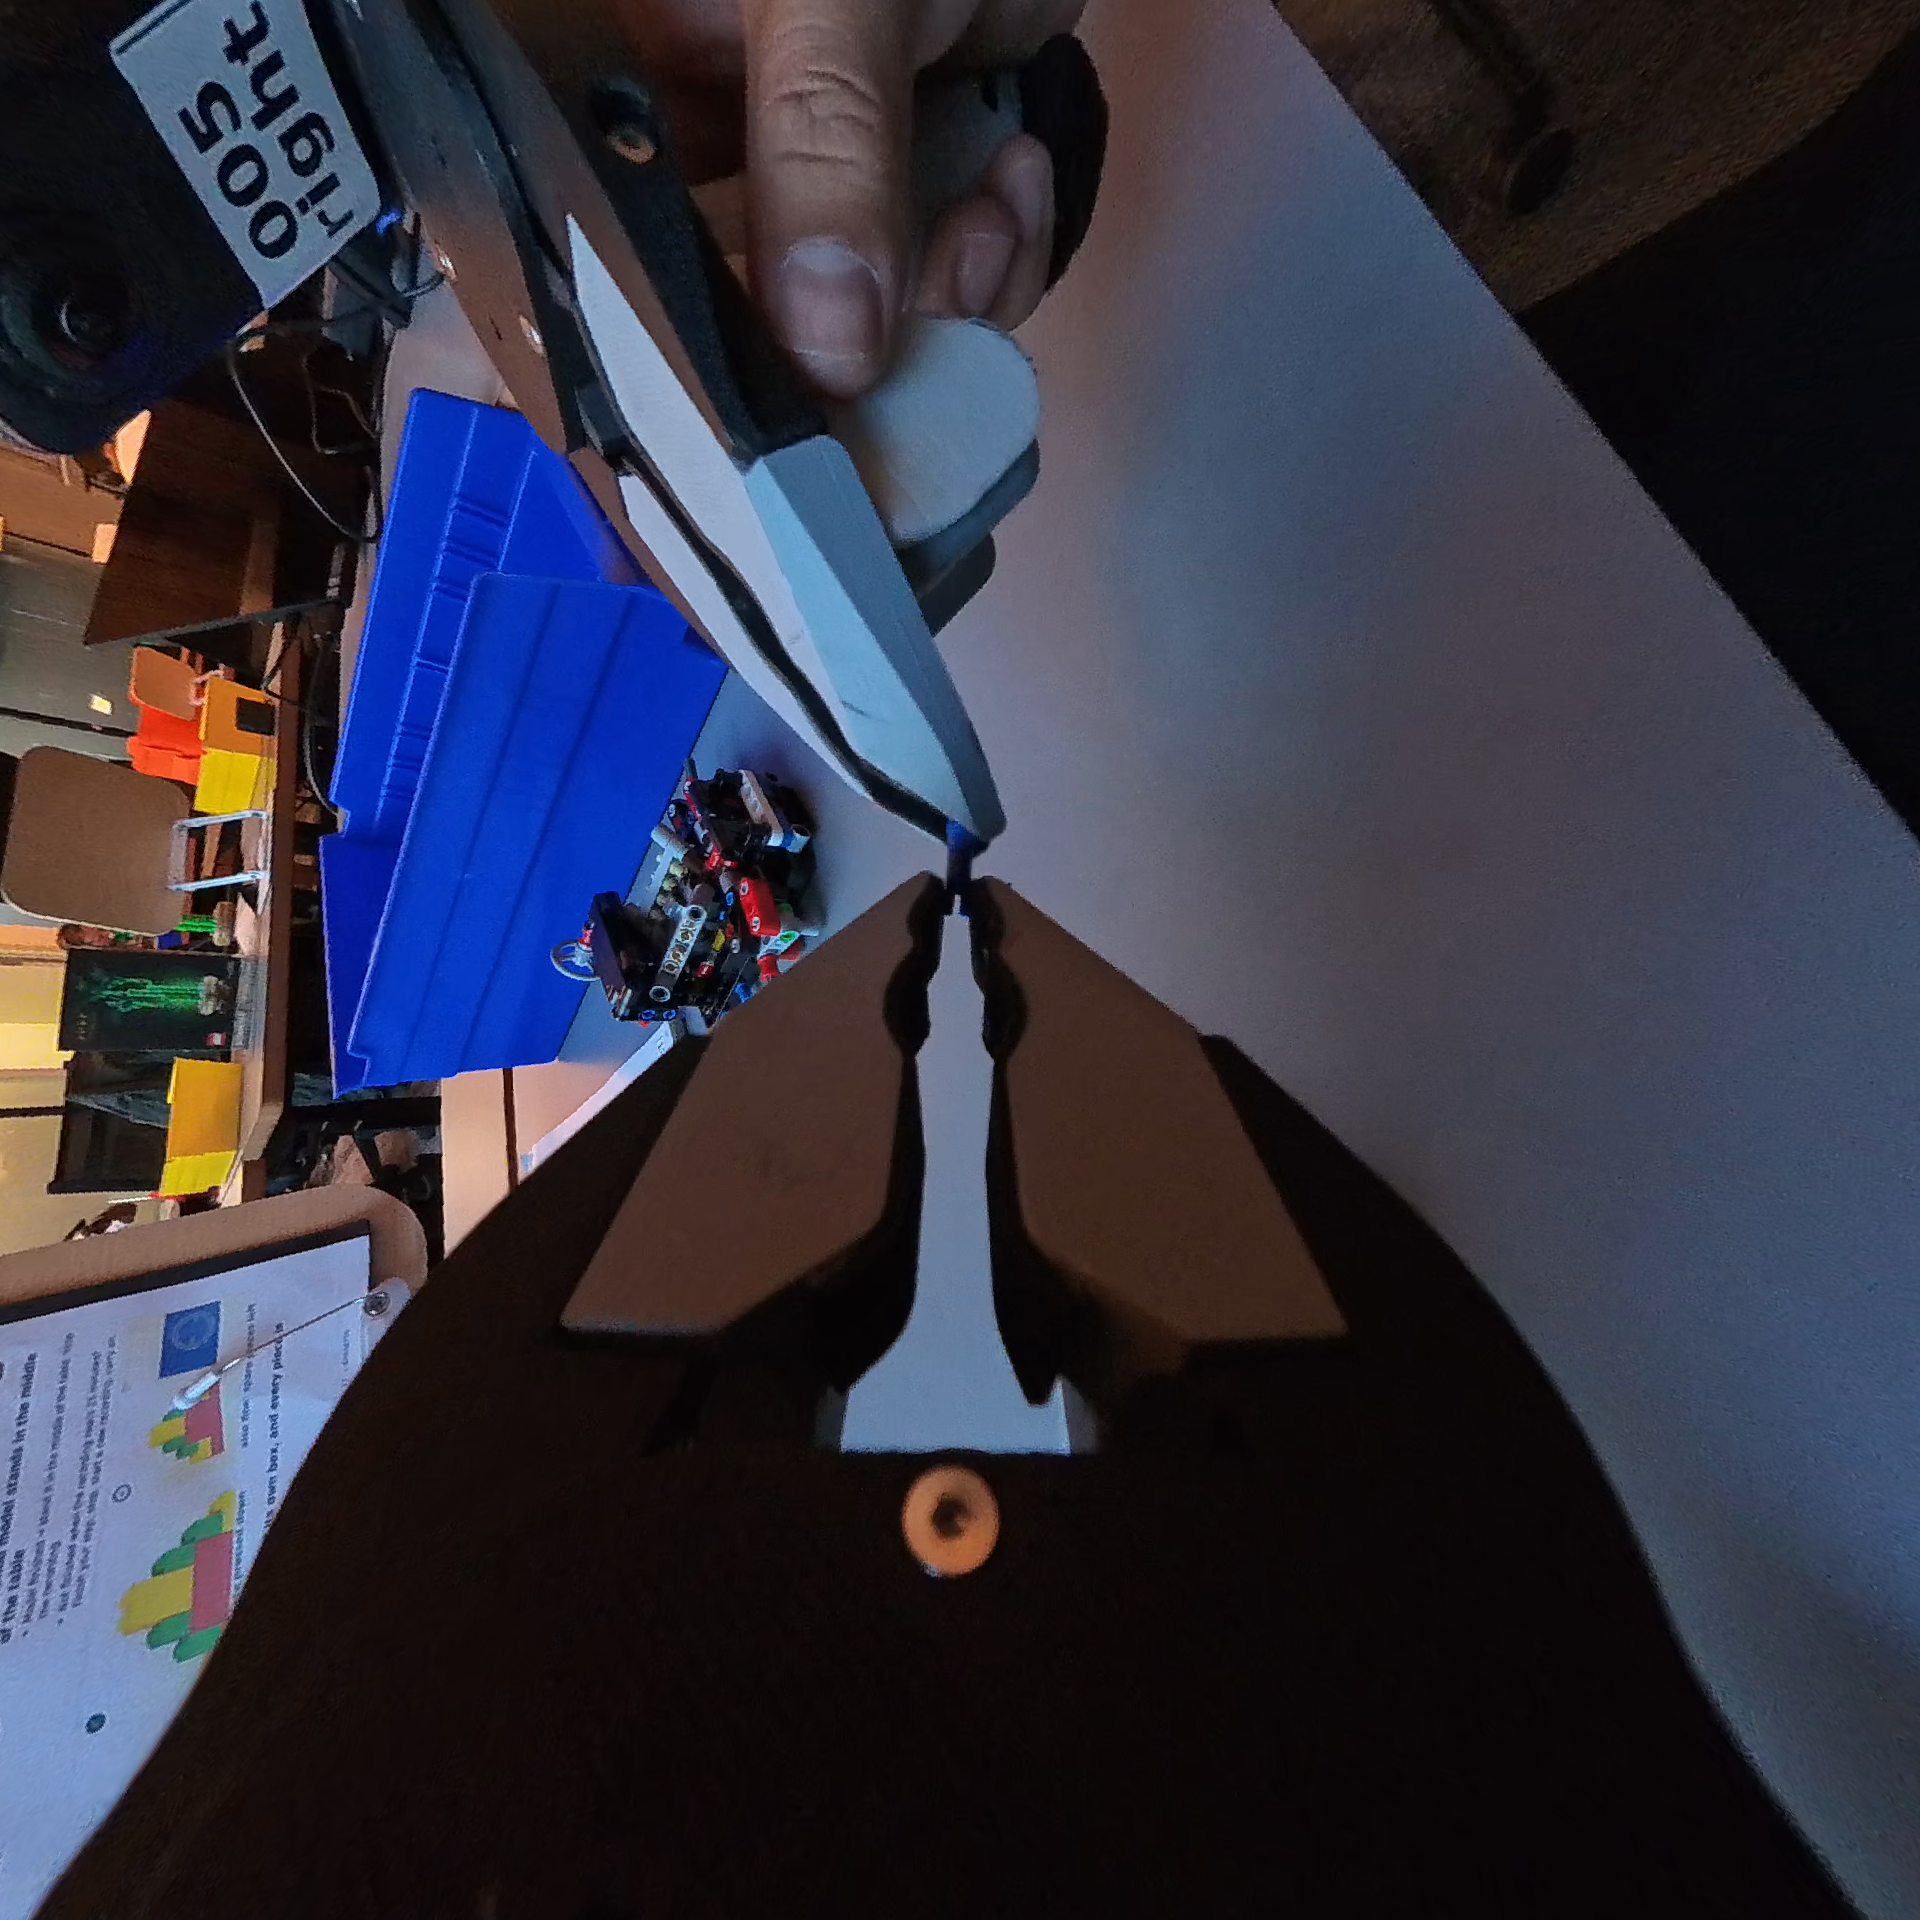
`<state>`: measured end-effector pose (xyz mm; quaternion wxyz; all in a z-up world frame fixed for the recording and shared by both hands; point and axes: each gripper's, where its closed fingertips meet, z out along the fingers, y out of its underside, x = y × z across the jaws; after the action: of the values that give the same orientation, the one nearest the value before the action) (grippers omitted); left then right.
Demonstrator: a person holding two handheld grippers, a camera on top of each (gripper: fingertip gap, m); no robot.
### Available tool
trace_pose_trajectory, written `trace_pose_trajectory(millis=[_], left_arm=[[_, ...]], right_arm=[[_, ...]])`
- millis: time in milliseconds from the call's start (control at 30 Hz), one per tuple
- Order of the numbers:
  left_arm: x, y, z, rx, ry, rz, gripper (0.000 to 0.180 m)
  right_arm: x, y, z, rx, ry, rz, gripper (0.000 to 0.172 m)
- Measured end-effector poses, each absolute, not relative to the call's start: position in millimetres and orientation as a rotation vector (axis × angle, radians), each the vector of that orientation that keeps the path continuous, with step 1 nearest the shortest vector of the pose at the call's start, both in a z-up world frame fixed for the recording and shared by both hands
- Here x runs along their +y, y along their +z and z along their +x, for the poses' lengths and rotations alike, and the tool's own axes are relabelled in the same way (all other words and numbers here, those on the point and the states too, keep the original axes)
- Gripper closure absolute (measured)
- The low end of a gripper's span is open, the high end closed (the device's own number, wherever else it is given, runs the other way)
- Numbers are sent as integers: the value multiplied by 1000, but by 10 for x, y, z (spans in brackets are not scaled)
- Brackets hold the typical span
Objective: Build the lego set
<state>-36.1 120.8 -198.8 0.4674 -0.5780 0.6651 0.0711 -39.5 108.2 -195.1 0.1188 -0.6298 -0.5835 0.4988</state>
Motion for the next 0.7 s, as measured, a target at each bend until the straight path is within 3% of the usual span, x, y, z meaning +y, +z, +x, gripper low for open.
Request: trace_pose_trajectory(millis=[700], left_arm=[[1369,-1923,-458,1473,242,-1511,178]], right_arm=[[1280,-1895,-511,-1501,1420,-1862,170]])
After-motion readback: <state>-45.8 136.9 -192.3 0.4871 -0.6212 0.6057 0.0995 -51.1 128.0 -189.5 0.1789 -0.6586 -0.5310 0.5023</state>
